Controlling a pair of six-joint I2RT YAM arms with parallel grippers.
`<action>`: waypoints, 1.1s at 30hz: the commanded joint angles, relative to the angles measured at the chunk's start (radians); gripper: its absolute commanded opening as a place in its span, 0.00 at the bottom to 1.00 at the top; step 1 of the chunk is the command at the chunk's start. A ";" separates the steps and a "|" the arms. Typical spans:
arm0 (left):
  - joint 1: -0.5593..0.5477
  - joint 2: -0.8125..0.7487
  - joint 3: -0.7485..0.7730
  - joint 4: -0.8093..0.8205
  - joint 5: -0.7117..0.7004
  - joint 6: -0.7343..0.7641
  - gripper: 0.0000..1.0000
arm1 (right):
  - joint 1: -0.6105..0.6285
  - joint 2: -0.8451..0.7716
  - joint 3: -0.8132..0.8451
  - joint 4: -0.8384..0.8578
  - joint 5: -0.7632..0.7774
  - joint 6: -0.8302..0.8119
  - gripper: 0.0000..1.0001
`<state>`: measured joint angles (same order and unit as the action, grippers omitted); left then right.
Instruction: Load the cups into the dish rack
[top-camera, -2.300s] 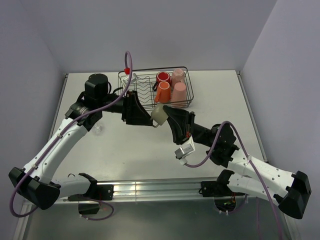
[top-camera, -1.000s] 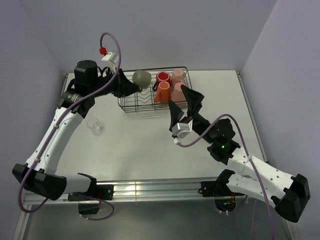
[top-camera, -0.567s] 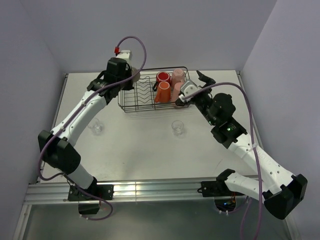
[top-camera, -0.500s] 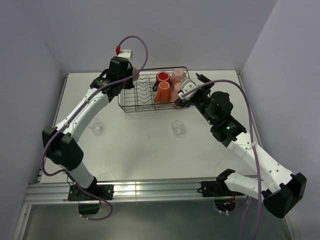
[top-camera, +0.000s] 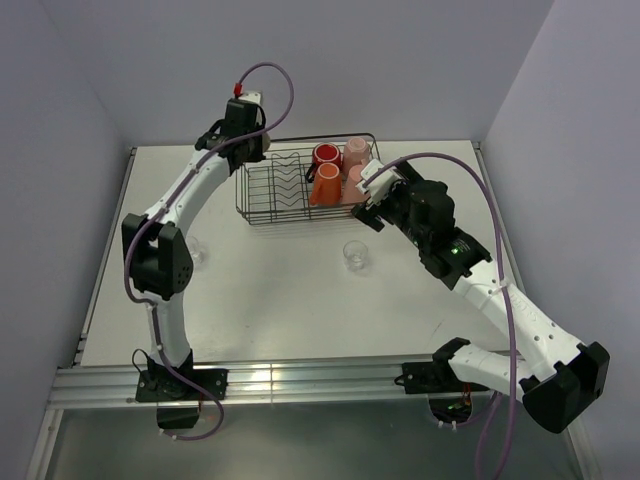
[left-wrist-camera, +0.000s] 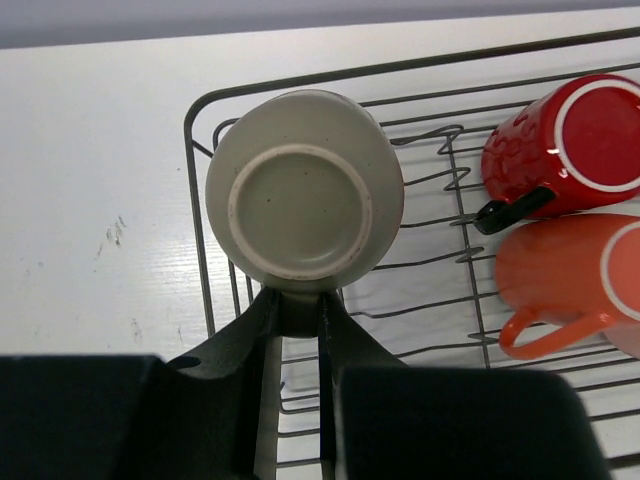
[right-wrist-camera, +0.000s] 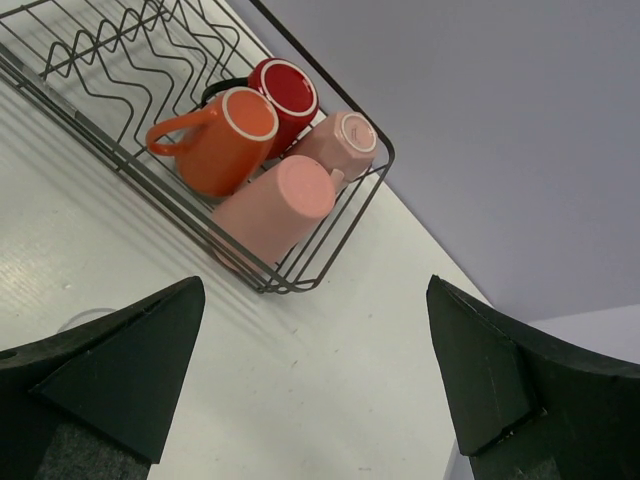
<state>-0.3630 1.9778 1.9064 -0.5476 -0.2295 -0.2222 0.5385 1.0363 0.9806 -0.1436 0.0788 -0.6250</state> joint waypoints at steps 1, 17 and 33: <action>0.009 0.021 0.075 0.021 0.024 0.015 0.00 | -0.006 -0.028 0.017 0.006 0.010 0.016 1.00; 0.025 0.137 0.060 0.015 0.025 -0.008 0.00 | -0.015 -0.004 0.013 0.018 0.015 0.019 1.00; 0.038 0.219 0.080 0.006 0.013 -0.017 0.00 | -0.025 0.024 0.006 0.038 0.012 0.025 1.00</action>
<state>-0.3321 2.1956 1.9266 -0.5766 -0.2070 -0.2302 0.5228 1.0580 0.9806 -0.1432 0.0860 -0.6178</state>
